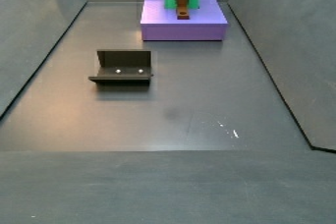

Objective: Pick up the red object. Move up. Place the red object on the fixture. Regrasp the red object. Move to above the board. Insert the red object.
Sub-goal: Insert the red object.

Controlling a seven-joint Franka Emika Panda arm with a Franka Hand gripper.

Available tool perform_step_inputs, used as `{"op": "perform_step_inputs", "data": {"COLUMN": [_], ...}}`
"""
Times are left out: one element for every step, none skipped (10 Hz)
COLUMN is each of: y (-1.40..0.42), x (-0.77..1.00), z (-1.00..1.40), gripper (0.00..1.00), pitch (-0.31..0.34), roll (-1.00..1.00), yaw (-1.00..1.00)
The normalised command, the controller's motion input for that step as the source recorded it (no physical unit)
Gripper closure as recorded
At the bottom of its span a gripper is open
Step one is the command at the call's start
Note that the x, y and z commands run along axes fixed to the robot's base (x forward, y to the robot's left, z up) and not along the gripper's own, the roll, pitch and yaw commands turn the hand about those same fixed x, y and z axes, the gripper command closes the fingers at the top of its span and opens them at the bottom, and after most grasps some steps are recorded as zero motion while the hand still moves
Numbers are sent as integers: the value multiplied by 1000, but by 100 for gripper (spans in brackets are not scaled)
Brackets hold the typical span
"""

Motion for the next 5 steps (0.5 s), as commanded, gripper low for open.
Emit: {"op": "perform_step_inputs", "data": {"y": [69,497,440,409,409], "x": [177,11,0,0,6], "z": [-334,-366,-360,-346,-343], "gripper": [100,100,100,100,100], "pitch": [0,-51,-101,-119,-73], "roll": [-219,-377,-377,-379,-409], "yaw": [-31,-240,-294,-309,-154]}}
